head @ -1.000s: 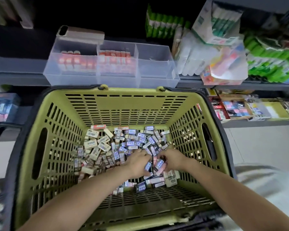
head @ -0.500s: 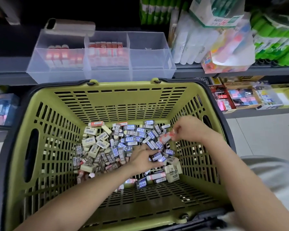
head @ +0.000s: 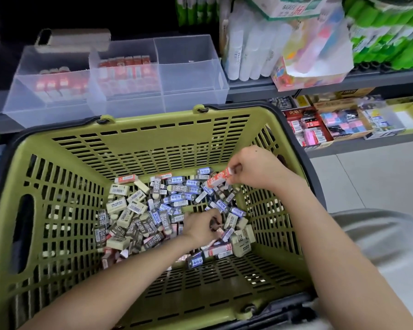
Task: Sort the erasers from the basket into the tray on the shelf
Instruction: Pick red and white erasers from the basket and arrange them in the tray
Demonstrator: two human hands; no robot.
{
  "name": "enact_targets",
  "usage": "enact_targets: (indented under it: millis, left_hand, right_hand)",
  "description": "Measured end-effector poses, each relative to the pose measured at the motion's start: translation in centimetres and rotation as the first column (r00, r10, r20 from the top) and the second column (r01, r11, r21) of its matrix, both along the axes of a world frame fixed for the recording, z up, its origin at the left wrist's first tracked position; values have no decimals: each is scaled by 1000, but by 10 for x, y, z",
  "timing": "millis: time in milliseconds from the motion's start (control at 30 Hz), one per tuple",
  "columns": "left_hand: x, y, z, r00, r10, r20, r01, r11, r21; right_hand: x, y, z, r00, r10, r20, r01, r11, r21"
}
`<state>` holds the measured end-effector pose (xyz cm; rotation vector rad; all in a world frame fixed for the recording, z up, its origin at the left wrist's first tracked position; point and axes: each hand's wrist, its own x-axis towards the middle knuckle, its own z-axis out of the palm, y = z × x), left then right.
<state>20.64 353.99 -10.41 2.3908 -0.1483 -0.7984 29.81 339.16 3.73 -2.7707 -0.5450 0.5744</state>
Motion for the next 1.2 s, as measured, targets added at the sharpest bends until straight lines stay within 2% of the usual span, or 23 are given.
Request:
enact_targets:
  millis: [67,167,267,367,467,500,533,600,633,667,733,800,867,933,1000,1100,1200]
  left_hand:
    - [4,0,2,999,-26,-48,26,1000,5]
    - [13,2,7,995,29,-93,-32,999,-22]
    - [23,14,26,973,144,-181,-177,967,-182]
    - [35,35,59,908,269,-322,-386,836,-390]
    - [40,60,87,883,331,-334,-459,762,-457]
    - [39,67,94,861,332,-385,-499,699,-512]
    - [37,73,101,821,312,-479,-561,597,-573]
    - [29,82,113,696,200,-689,-701,396,-593]
    - [25,85,118,651,159,-742,-734,379,-563]
    - [20,87,122,638,142,-757,-729,427,-534]
    - [10,92,127,677,111,-727,-643,570,-512]
    - [0,96,130,714,94,-694,-583,629,-514]
    - [-7,102,132,706,188,-683,-625,618,-476]
    - [-9,111,134,666,294,-686,-702,560,-441]
    - [-9,122,139,605,347,-717,-776,459,-433]
    - [-10,137,147,547,386,-743,-834,334,-440]
    - [-12,149,151,513,400,-759,-858,245,-451]
  right_hand:
    - [-1,1,0,1000,3,-17,-3,1000,-4]
    - [-3,1,1,998,-27,-62,30,998,53]
    - [-5,4,5,987,-3,-163,25,991,133]
    - [-9,10,13,945,61,-321,20,969,245]
    - [-17,17,17,880,144,-452,35,930,366]
    - [-20,21,17,863,167,-477,43,916,398]
    - [-23,26,17,855,178,-488,52,905,422]
    - [-31,39,13,862,179,-474,60,892,447]
    - [-36,46,10,870,185,-457,53,886,460]
    - [-41,53,7,878,188,-440,47,881,470]
    - [-47,63,-1,891,158,-425,68,879,471]
    - [-48,65,-12,885,136,-446,72,906,418]
    - [-50,63,-29,863,155,-481,-40,970,240]
    - [-60,60,-53,844,194,-500,-231,973,-11]
    - [-74,58,-79,818,255,-516,-402,895,-194]
    - [-86,57,-102,802,370,-469,-527,808,-263]
    - [-84,58,-107,801,432,-415,-557,793,-249]
